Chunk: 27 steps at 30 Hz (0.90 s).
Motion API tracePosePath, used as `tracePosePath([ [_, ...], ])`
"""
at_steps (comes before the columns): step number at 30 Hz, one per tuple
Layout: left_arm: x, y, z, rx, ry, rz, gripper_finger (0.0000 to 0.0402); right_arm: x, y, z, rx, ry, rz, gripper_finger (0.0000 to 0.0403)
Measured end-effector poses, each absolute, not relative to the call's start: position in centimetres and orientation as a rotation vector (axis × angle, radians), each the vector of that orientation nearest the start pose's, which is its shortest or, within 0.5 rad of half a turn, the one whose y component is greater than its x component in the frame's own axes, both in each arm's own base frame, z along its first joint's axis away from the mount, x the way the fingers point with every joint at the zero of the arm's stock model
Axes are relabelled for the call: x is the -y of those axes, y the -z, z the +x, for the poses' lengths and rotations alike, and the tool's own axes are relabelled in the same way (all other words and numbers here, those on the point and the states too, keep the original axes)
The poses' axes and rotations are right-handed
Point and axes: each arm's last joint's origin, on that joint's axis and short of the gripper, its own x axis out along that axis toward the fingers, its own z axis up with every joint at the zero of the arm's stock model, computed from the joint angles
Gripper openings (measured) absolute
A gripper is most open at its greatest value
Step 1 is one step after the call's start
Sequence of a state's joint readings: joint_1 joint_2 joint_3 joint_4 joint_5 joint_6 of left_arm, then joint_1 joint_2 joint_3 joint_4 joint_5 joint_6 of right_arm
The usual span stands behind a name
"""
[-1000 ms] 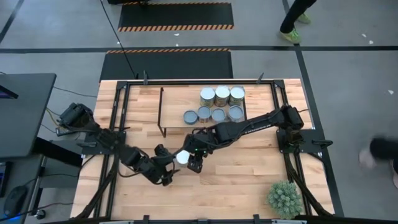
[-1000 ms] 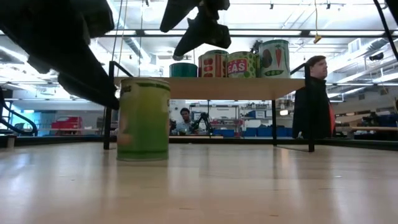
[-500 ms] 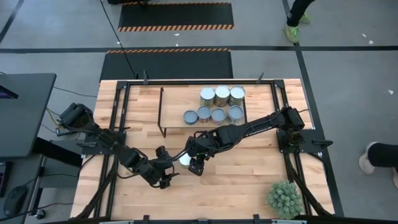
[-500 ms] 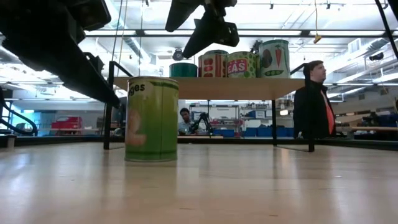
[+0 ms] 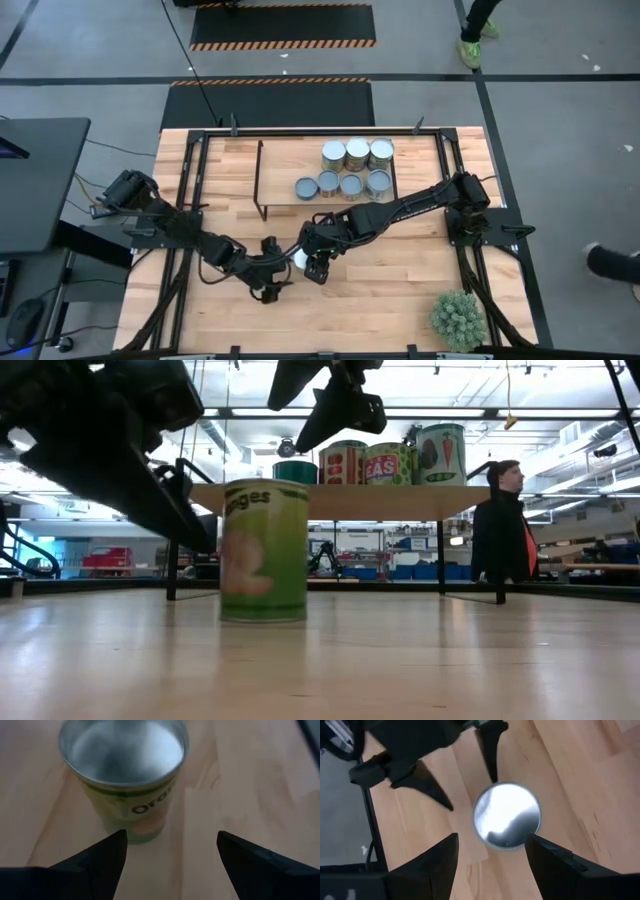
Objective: Pick and place cans onto a shelf
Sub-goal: Put the canned oranges on the shelf
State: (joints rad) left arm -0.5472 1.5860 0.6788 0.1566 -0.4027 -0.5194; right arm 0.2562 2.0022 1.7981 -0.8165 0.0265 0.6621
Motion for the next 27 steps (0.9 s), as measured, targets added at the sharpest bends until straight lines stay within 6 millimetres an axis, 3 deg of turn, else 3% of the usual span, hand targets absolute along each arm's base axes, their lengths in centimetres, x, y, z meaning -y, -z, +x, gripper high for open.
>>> tracePosePath([
  [18, 16.7, -15.2, 24.2, -0.712, 0.156, -0.231, 0.0313, -11.6, -26.5, 40.9, -1.172, -0.058, 0.325, 0.024],
  [27, 15.7, -16.5, 23.0, -0.747, 0.081, -0.216, 0.0313, -12.5, -26.6, 40.9, -1.103, 0.115, 0.389, 0.0309],
])
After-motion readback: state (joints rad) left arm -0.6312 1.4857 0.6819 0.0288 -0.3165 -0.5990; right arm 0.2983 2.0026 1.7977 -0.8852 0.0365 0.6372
